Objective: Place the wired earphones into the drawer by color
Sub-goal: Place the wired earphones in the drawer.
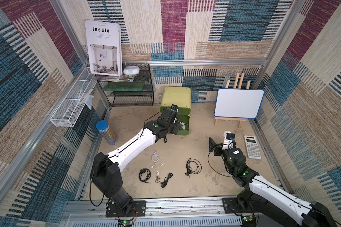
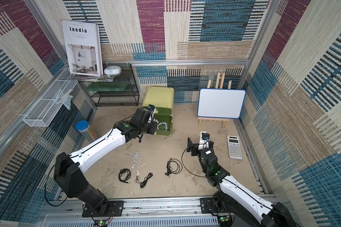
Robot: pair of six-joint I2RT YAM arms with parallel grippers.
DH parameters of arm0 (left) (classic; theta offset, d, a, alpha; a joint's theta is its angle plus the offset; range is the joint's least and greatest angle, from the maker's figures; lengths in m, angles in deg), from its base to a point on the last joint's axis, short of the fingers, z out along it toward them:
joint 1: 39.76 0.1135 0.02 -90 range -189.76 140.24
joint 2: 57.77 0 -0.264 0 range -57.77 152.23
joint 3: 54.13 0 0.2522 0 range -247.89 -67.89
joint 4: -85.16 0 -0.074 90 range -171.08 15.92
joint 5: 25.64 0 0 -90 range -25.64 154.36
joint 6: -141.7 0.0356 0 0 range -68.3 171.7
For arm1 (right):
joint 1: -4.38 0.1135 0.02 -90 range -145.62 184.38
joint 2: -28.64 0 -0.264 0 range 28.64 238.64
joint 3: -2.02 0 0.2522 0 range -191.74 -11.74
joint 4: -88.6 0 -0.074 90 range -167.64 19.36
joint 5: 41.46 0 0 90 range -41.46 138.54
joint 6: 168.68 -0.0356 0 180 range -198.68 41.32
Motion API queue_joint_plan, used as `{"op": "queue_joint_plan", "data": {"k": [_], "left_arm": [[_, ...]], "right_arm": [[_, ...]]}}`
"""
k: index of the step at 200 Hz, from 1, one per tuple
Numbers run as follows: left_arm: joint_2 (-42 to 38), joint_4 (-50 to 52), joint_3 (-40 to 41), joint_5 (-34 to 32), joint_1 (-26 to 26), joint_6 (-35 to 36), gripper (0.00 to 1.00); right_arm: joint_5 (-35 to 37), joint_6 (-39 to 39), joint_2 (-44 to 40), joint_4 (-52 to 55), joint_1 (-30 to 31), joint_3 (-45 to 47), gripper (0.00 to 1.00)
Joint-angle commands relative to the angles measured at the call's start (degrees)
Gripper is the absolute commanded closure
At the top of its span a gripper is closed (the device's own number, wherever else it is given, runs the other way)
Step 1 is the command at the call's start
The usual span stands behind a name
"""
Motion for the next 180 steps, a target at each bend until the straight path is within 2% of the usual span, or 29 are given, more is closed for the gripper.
{"op": "queue_joint_plan", "data": {"k": [1,95,180], "left_arm": [[1.48,-3.34,-0.93,1.4,1.26,0.42,1.0],[6.23,-8.36,-0.4,3.45,5.51,-0.68,1.0],[8.81,-8.97,-1.15,4.8,6.92,-1.09,0.98]], "right_arm": [[0.65,0.09,-0.38,-0.67,0.08,0.18,0.02],[0.69,0.17,-0.27,-0.93,0.04,0.27,0.02],[0.61,0.15,-0.31,-1.02,0.04,0.36,0.02]]}}
